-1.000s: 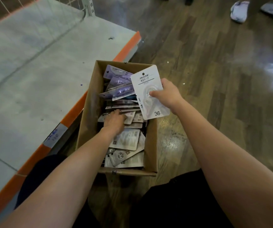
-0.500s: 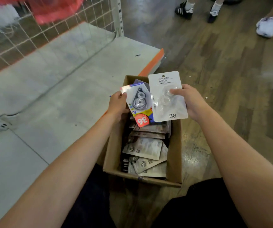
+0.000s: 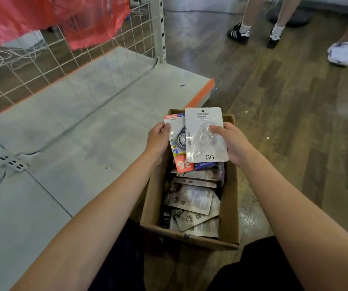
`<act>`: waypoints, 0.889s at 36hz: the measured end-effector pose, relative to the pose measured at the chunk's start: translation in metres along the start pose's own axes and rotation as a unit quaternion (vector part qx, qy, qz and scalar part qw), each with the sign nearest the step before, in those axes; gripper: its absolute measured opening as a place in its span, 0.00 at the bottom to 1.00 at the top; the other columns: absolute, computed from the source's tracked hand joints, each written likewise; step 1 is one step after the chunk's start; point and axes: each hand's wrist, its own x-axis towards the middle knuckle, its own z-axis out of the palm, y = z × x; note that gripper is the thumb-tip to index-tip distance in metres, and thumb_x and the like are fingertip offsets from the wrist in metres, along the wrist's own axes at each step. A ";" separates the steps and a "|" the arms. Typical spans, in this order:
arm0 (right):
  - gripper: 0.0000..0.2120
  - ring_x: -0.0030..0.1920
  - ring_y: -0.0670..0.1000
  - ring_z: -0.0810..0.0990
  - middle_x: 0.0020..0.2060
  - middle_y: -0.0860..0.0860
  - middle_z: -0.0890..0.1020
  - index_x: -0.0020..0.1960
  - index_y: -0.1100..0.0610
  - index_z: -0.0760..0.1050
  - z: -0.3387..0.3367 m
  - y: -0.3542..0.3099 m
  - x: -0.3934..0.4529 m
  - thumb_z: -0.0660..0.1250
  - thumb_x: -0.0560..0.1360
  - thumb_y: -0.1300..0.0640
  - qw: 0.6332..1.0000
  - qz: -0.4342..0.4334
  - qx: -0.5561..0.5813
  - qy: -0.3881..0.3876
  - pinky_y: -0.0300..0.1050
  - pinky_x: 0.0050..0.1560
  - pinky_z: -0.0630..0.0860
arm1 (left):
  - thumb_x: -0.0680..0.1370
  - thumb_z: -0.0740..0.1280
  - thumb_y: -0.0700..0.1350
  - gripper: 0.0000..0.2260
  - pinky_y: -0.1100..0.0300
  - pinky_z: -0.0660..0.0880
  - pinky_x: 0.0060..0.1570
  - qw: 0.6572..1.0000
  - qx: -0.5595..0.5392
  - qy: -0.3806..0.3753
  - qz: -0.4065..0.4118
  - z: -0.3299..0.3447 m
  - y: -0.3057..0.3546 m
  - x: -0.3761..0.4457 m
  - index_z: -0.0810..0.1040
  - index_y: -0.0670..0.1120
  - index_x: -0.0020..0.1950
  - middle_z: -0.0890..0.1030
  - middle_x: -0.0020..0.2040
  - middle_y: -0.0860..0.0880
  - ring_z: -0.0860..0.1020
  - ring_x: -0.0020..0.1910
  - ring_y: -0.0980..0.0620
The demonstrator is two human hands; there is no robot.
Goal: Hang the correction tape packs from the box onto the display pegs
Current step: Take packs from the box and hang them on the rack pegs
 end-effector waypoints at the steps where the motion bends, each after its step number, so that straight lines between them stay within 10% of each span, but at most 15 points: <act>1: 0.10 0.52 0.56 0.82 0.55 0.56 0.81 0.59 0.61 0.71 -0.001 -0.001 0.001 0.65 0.78 0.60 1.000 0.004 0.008 0.010 0.54 0.49 0.80 | 0.81 0.59 0.41 0.11 0.52 0.74 0.43 1.000 -0.015 0.006 -0.004 -0.001 0.000 0.000 0.74 0.46 0.40 0.78 0.44 0.42 0.76 0.43 0.46; 6: 0.16 0.54 0.58 0.81 0.57 0.57 0.80 0.65 0.62 0.68 -0.004 0.002 0.005 0.63 0.79 0.60 0.996 0.019 0.059 0.061 0.53 0.44 0.80 | 0.80 0.55 0.32 0.10 0.59 0.79 0.28 0.983 -0.170 0.034 -0.061 -0.007 0.009 -0.006 0.73 0.41 0.54 0.78 0.42 0.43 0.79 0.37 0.46; 13: 0.07 0.51 0.58 0.81 0.51 0.57 0.81 0.55 0.60 0.74 0.011 0.003 0.002 0.59 0.81 0.61 0.990 0.047 0.136 0.000 0.58 0.54 0.77 | 0.76 0.58 0.29 0.08 0.59 0.80 0.31 0.957 -0.256 0.013 -0.137 -0.010 0.015 -0.020 0.73 0.38 0.43 0.77 0.38 0.41 0.79 0.35 0.47; 18: 0.06 0.52 0.56 0.81 0.54 0.56 0.80 0.56 0.59 0.72 0.015 0.002 0.006 0.62 0.80 0.60 0.998 -0.008 0.059 0.022 0.57 0.55 0.78 | 0.74 0.67 0.31 0.08 0.56 0.80 0.41 0.979 -0.069 -0.059 -0.183 -0.016 0.012 -0.025 0.73 0.40 0.50 0.80 0.44 0.42 0.80 0.40 0.48; 23: 0.06 0.49 0.54 0.83 0.53 0.55 0.81 0.56 0.55 0.72 0.020 0.004 0.004 0.65 0.79 0.59 0.994 -0.038 -0.083 -0.067 0.53 0.50 0.80 | 0.70 0.75 0.40 0.37 0.61 0.67 0.59 0.985 0.170 -0.025 -0.030 -0.033 0.013 -0.012 0.59 0.43 0.73 0.67 0.67 0.48 0.69 0.65 0.50; 27: 0.04 0.41 0.48 0.84 0.46 0.51 0.83 0.52 0.53 0.73 0.029 0.002 0.001 0.64 0.79 0.60 0.990 -0.036 -0.072 -0.117 0.42 0.36 0.80 | 0.74 0.69 0.36 0.29 0.61 0.72 0.53 0.958 0.219 -0.177 -0.059 -0.045 0.023 -0.008 0.63 0.41 0.72 0.75 0.60 0.45 0.74 0.53 0.52; 32: 0.05 0.48 0.52 0.82 0.52 0.53 0.81 0.55 0.54 0.72 0.035 0.000 0.003 0.63 0.79 0.59 0.993 -0.051 -0.035 -0.100 0.47 0.44 0.80 | 0.72 0.73 0.37 0.15 0.57 0.74 0.52 0.955 0.226 -0.186 -0.044 -0.059 0.022 -0.008 0.76 0.40 0.57 0.80 0.50 0.46 0.78 0.51 0.49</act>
